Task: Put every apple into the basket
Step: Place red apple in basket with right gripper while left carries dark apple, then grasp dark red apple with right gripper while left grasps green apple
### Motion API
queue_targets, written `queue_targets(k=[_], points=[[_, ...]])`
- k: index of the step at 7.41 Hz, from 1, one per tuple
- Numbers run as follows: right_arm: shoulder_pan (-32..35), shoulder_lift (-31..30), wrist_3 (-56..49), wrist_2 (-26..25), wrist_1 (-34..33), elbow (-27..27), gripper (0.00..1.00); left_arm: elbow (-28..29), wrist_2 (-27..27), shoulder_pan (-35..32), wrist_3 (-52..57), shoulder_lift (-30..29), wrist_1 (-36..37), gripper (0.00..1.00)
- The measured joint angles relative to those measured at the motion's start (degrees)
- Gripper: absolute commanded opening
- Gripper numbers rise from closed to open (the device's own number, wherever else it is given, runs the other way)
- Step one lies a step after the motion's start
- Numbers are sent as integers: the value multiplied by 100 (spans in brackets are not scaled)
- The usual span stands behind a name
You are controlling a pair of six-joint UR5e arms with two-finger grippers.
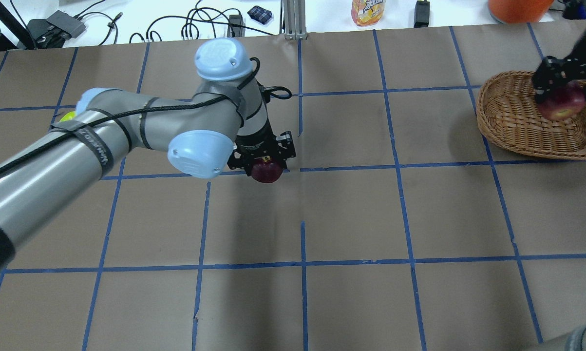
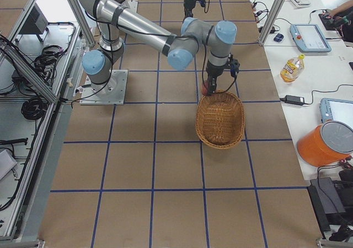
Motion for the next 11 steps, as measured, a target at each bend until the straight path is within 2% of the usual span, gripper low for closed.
queue_targets(k=[1,2,3,4,5,6,8,9,11], points=[[-225,339,-278,-125,-495,-4,0,-6,-19,-93,-179,-237,408,58],[-341,632,-425,-185,-956,-10,0,5,-29,-163,-292,-447,703,69],[-387,831,-464,-203,-1232,-24,0,24,-83,-216,-345,-627,948,100],[-404,990,-463,-202,-1430,-52,19,38,-184,-260,-408,-751,1181,100],[-409,1160,-479,-195,-1662,-107,93,39,-256,-299,-498,-796,1314,100],[-411,1294,-505,-178,-1845,-156,100,44,-298,-323,-545,-741,1345,100],[-411,1317,-508,-166,-1898,-184,100,141,-341,-196,-530,-386,1097,100],[-396,1211,-486,-170,-1771,-183,100,291,-322,4,-343,-81,520,100],[-190,617,-294,-144,-937,-180,100,683,29,900,1087,485,-1164,100]])
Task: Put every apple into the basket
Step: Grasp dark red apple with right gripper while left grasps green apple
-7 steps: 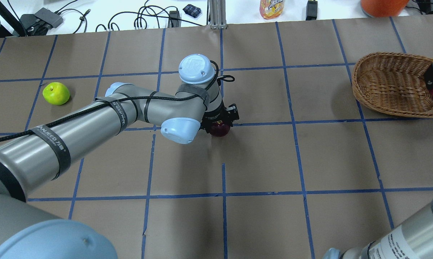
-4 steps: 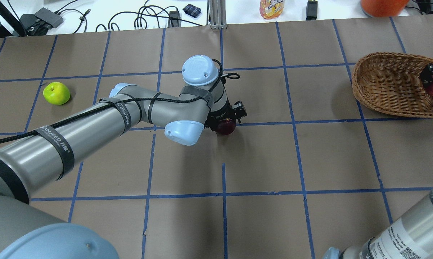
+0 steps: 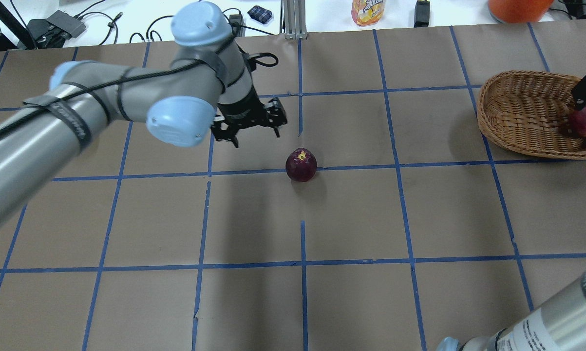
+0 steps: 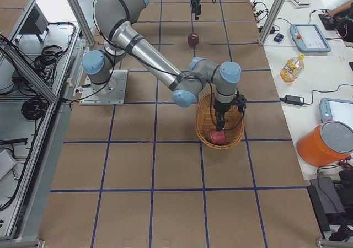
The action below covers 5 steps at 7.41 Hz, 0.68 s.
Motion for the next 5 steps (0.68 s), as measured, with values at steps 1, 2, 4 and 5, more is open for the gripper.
queue_targets(k=[1,2,4,5], points=[[334,-390,453,6,559,1,100,56,245,728,1169,142,-489,100],[803,-691,1170,82,1028,2,100,92,361,1501,2266,184,-699,100],[1864,-999,2850,816,1618,8,100,290,422,2575,3987,-32,-537,100],[2430,-1043,3704,1204,1733,28,100,416,433,2893,4591,-250,-299,100]])
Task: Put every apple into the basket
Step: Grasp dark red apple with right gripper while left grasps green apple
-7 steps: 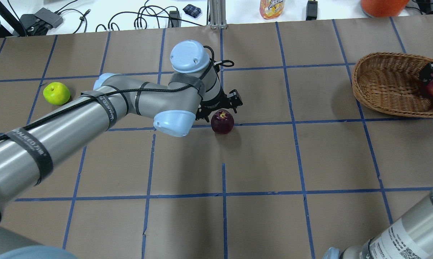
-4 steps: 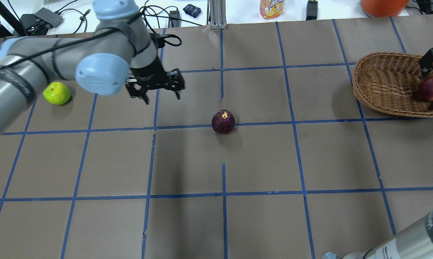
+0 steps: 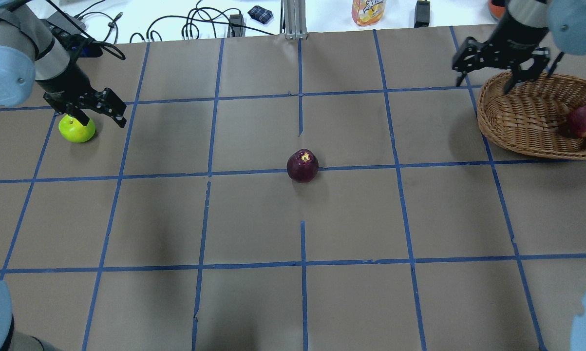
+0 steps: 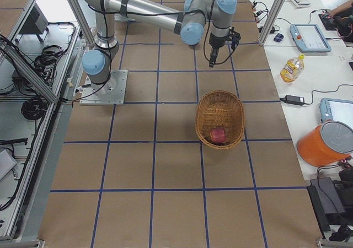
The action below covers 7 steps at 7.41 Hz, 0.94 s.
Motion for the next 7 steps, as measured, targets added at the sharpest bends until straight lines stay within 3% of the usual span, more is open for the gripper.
queue_targets(k=[2,4,7], points=[[1195,210,1543,291,-54,17,100,290,29,436,499,-517,513,100],[2143,671,2659,299,-606,23,100,625,354,615,663,-1062,713,100],[2637,1146,3028,304,-817,56,100,1085,549,798,997,-1662,744,100]])
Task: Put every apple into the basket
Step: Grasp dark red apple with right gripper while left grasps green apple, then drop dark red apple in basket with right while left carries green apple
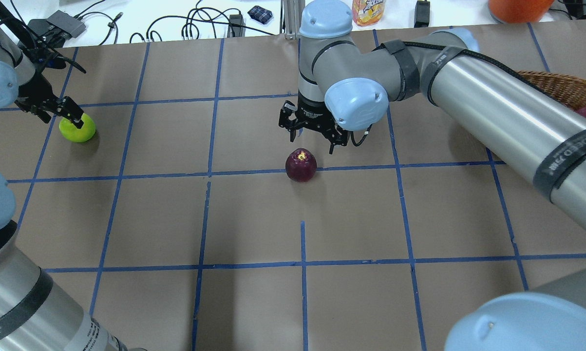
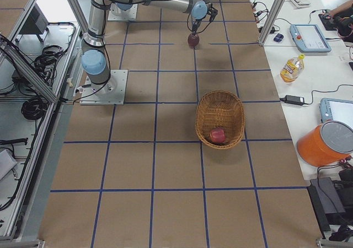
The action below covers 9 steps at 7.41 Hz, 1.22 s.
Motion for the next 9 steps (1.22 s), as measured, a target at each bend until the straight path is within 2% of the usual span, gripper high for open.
queue_targets(k=[3,5,7,8,9], points=[[69,269,-30,83,-44,-30,100,63,-435,85,83,-419,77,100],[78,389,-60,136,-75,-46,100,71,-508,90,101,-541,244,98],[80,529,-72,162,-180,-50,100,68,-512,90,129,-484,268,33],[80,592,-73,165,-230,-49,100,70,-495,77,143,-409,150,21],[86,652,-68,168,-257,-46,100,83,-482,36,125,-306,-38,21]])
